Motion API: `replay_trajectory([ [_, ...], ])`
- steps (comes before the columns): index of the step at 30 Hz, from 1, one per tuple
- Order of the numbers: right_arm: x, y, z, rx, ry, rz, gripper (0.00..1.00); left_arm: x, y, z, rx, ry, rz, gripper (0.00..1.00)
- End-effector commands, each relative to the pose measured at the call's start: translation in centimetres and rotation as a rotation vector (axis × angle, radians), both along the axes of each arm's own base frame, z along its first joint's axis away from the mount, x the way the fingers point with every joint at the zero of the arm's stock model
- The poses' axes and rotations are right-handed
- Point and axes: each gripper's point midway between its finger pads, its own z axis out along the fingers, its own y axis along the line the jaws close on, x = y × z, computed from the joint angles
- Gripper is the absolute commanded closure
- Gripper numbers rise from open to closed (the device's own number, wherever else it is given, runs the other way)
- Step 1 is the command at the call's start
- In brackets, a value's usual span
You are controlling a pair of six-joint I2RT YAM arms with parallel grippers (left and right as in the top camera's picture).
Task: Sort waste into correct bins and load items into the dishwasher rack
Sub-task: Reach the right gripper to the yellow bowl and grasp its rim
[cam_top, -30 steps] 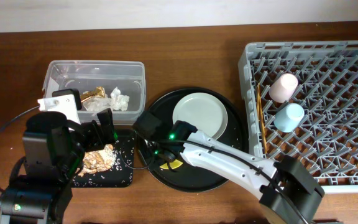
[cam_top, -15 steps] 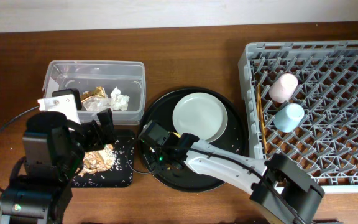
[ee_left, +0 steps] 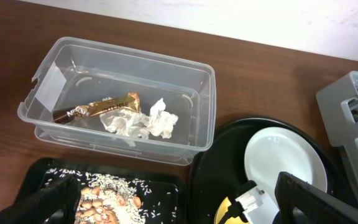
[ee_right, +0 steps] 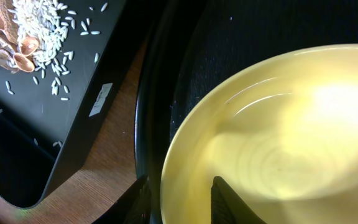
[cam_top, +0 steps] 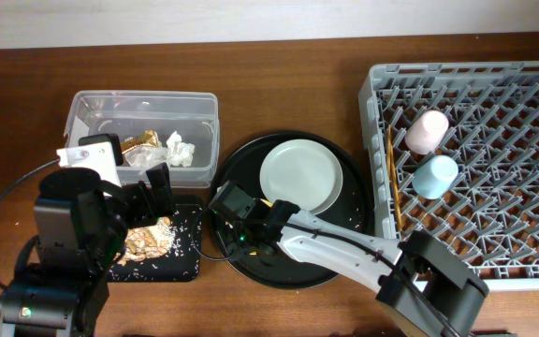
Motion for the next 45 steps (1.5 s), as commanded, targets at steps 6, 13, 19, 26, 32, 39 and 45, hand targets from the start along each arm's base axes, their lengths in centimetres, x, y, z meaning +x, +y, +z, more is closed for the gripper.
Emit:
replay_trajectory([
  [6,-0.29,-0.49,-1.46,-0.028,0.024,-0.001,0.76,0.00,0.39,0.62,-0.002,-0.017,0.022,0.01],
  [13,-0.36,-0.56,-1.50,-0.031,0.027,-0.001,0.76,0.00,0.39,0.62,-0.002,-0.017,0.023,0.01],
  [19,-0.62,-0.52,-1.51,-0.028,0.041,0.004,0.79,0.00,0.39,0.62,-0.002,-0.017,0.023,0.01],
  [26,-0.76,-0.70,-1.60,-0.036,0.047,0.004,0.83,0.00,0.39,0.62,-0.002,-0.017,0.023,0.01],
  [32,-0.91,-0.92,-1.71,-0.045,0.054,0.004,0.83,-0.01,0.39,0.63,-0.002,-0.018,0.023,0.01],
  [39,-1.00,-1.04,-1.76,-0.050,0.057,0.004,0.96,-0.01,0.39,0.63,-0.002,-0.018,0.023,0.01],
  [45,-1.14,-1.19,-1.83,-0.057,0.063,0.004,0.96,0.00,0.39,0.62,-0.002,-0.017,0.023,0.01],
])
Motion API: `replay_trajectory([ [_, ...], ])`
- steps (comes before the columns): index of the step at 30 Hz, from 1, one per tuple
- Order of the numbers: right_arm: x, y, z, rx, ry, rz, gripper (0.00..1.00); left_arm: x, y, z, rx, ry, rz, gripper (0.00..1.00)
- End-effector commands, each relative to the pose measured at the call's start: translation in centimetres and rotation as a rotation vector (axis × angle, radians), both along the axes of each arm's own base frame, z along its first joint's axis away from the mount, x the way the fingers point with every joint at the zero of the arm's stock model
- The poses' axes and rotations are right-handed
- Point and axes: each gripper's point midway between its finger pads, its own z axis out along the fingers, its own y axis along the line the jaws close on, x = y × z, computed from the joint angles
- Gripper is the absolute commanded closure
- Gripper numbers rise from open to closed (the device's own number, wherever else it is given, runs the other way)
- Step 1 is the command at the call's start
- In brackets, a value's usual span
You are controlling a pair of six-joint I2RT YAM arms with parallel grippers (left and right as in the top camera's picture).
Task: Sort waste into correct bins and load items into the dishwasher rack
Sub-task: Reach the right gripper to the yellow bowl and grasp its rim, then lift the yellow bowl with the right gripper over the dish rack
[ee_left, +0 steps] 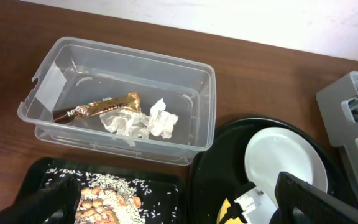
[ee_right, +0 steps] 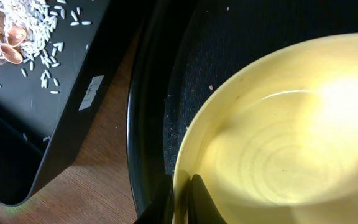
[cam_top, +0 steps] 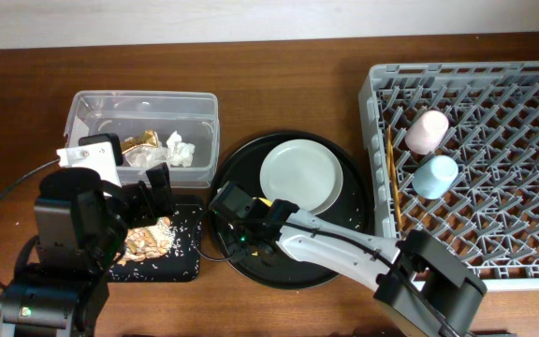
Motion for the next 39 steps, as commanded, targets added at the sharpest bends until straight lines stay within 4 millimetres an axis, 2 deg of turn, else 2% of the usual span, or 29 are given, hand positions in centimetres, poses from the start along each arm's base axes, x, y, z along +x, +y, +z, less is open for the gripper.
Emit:
replay_trajectory([
  [1,-1.0,-1.0,-1.4,-0.039,0.057,-0.010,0.96,0.0,0.4,0.6,-0.002,-0.017,0.023,0.01],
  [4,-1.8,-0.7,-1.1,-0.018,0.097,0.006,0.96,0.0,0.4,0.6,-0.002,-0.017,0.022,0.01],
  [7,-2.3,0.6,0.9,0.076,0.127,0.088,0.96,0.0,0.4,0.6,-0.002,-0.017,0.023,0.01],
  [9,-2.0,1.7,4.4,0.206,0.136,0.165,0.96,0.0,0.4,0.6,-0.002,-0.017,0.022,0.00],
  [11,-1.3,1.9,7.8,0.315,0.128,0.199,0.96,0.0,0.4,0.6,-0.002,-0.018,0.022,0.01],
  [13,0.4,0.6,11.7,0.423,0.112,0.173,0.96,0.0,0.4,0.6,-0.002,-0.017,0.022,0.00],
  [14,1.1,-0.2,13.0,0.456,0.103,0.156,0.96,0.0,0.4,0.6,-0.002,-0.017,0.022,0.01],
  [17,3.3,-3.6,16.9,0.559,0.081,0.088,0.96,0.0,0.4,0.6,-0.002,-0.017,0.022,0.01],
  [20,3.9,-6.1,21.2,0.727,0.064,0.134,0.96,0.0,0.4,0.6,-0.002,-0.018,0.022,0.01],
  [22,4.6,-8.5,23.8,0.840,0.059,0.135,0.96,0.0,0.4,0.6,-0.002,-0.018,0.022,0.01],
  [23,5.0,-9.6,24.5,0.873,0.046,0.134,0.96,0.0,0.4,0.6,-0.002,-0.017,0.022,0.01],
  [25,6.0,-11.8,25.7,0.930,0.013,0.123,0.96,0.0,0.4,0.6,-0.002,-0.017,0.022,0.01],
  [26,6.9,-13.5,26.3,0.965,-0.006,0.099,0.96,0.0,0.4,0.6,-0.002,-0.018,0.022,0.01],
  [27,8.3,-16.4,27.2,1.010,-0.044,0.051,0.96,0.0,0.4,0.6,-0.002,-0.017,0.022,0.00],
  [29,9.3,-18.8,28.0,1.043,-0.093,0.024,0.96,0.0,0.4,0.6,-0.002,-0.018,0.022,0.01],
  [33,11.3,-26.0,30.1,1.088,-0.282,-0.040,0.96,0.0,0.4,0.6,-0.002,-0.017,0.022,0.01],
  [39,13.3,-36.0,30.0,1.015,-0.489,-0.245,0.96,0.0,0.4,0.6,-0.002,-0.017,0.022,0.01],
])
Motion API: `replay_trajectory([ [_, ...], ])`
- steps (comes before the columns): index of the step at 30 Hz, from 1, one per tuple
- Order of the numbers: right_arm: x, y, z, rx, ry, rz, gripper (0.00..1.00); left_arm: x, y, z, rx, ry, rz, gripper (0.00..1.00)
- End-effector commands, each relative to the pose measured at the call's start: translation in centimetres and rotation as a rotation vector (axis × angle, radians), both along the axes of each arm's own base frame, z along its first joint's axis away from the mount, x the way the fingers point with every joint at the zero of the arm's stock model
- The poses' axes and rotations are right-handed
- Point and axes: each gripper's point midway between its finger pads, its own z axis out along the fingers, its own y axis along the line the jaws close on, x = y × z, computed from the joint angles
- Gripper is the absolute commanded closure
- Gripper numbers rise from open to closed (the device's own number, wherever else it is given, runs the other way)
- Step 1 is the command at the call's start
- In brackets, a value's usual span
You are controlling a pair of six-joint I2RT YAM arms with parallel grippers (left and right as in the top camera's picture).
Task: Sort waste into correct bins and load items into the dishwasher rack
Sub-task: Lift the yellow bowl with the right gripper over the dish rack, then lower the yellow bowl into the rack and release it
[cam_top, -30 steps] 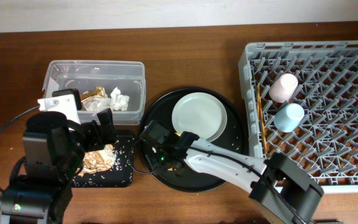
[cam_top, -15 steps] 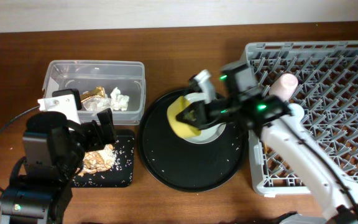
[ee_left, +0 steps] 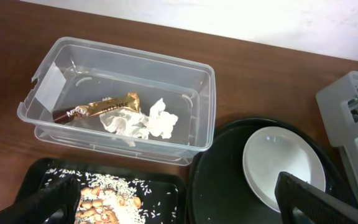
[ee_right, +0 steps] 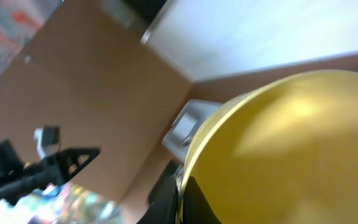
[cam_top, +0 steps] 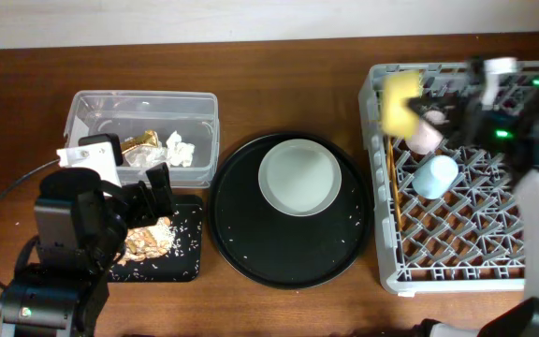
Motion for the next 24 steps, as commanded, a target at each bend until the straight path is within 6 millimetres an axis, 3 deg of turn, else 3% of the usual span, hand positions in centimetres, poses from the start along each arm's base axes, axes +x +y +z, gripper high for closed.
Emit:
replay_trajectory([
  [1,0.0,-4.7,0.9,-0.008,-0.065,-0.092,0.96,0.0,0.4,0.6,-0.002,-0.017,0.023,0.01],
  [6,1.3,-10.1,-1.5,-0.005,-0.046,-0.208,0.96,0.0,0.4,0.6,-0.002,-0.017,0.023,0.01],
  [9,2.5,-12.4,-4.2,0.020,-0.012,-0.233,0.96,0.0,0.4,0.6,-0.002,-0.017,0.023,0.01],
  [15,4.1,-14.1,-9.5,0.108,0.060,-0.200,0.96,0.0,0.4,0.6,-0.002,-0.017,0.023,0.01],
  [24,4.4,-16.8,-12.9,0.125,0.190,-0.320,0.96,0.0,0.4,0.6,-0.002,-0.017,0.023,0.01],
])
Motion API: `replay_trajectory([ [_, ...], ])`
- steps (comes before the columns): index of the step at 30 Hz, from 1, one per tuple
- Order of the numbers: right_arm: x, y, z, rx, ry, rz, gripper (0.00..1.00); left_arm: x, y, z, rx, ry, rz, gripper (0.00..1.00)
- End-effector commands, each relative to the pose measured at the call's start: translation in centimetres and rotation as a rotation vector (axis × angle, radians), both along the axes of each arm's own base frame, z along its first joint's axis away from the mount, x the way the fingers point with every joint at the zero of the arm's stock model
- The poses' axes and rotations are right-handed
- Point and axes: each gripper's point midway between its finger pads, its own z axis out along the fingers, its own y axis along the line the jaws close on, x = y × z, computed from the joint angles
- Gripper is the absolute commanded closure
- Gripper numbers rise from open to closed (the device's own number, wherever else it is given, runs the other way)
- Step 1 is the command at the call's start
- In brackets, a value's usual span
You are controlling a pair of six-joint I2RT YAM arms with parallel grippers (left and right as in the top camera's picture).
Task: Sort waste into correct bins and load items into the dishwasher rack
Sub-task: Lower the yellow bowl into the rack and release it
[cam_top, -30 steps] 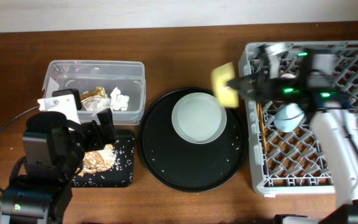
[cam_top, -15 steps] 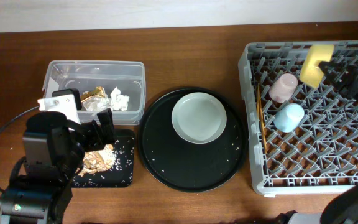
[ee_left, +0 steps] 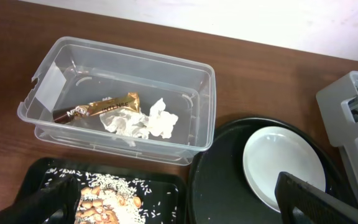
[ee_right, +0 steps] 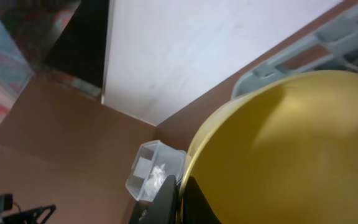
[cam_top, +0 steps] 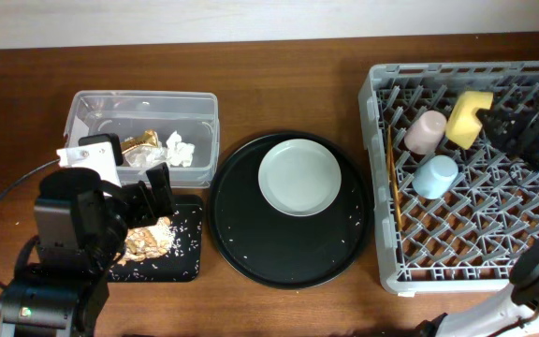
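Observation:
A yellow bowl [cam_top: 466,114] stands on edge in the grey dishwasher rack [cam_top: 466,253], just right of a pink cup [cam_top: 426,131]. My right gripper [cam_top: 490,120] is shut on its rim. In the right wrist view the bowl [ee_right: 291,149] fills the frame, its rim pinched between the gripper [ee_right: 180,196] fingers. My left gripper [ee_left: 179,208] hangs open over the black square tray of rice and shells [ee_left: 114,199], holding nothing. A clear bin [ee_left: 117,99] holds a wrapper [ee_left: 101,107] and crumpled tissue [ee_left: 145,121].
A white plate [cam_top: 299,176] lies on the round black tray [cam_top: 288,243] at the table's middle, with scattered rice grains. A blue cup [cam_top: 435,176] lies in the rack below the pink one. The right arm reaches in from the right edge.
The yellow bowl, still in my right gripper, has gone from above the rack's far left corner to a spot right of the pink cup. The left arm has not moved.
My right gripper stood open around the yellow bowl's rim on the round black tray. Then it was shut on that rim. Later it held the bowl over the rack's far left corner, and now holds it beside the pink cup. The left gripper stayed open throughout.

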Motion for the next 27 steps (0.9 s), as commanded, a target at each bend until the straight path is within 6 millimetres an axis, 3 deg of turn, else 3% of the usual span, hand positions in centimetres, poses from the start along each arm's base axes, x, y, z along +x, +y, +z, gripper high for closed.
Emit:
replay_trajectory([
  [1,-0.1,-1.8,-0.8,-0.010,0.053,-0.070,0.96,0.0,0.4,0.6,-0.002,-0.017,0.022,0.01],
  [7,-1.3,-4.1,-3.9,0.021,0.257,-0.202,0.96,0.0,0.4,0.6,-0.002,-0.018,0.022,0.01],
  [11,-2.9,-5.5,-4.5,0.081,0.326,-0.253,0.96,0.0,0.4,0.6,-0.002,-0.017,0.022,0.01],
  [13,-3.7,-6.3,-4.7,0.107,0.352,-0.279,0.88,0.0,0.4,0.6,-0.002,-0.017,0.022,0.01],
  [16,-4.6,-7.1,-4.9,0.142,0.382,-0.306,0.85,0.0,0.4,0.6,-0.002,-0.017,0.022,0.01],
  [23,-6.4,-8.4,-3.8,0.134,0.439,-0.396,0.36,0.0,0.4,0.6,-0.002,-0.017,0.023,0.01],
  [27,-8.0,-9.8,-3.3,0.025,0.540,-0.533,0.34,0.0,0.4,0.6,-0.002,-0.017,0.022,0.01],
])
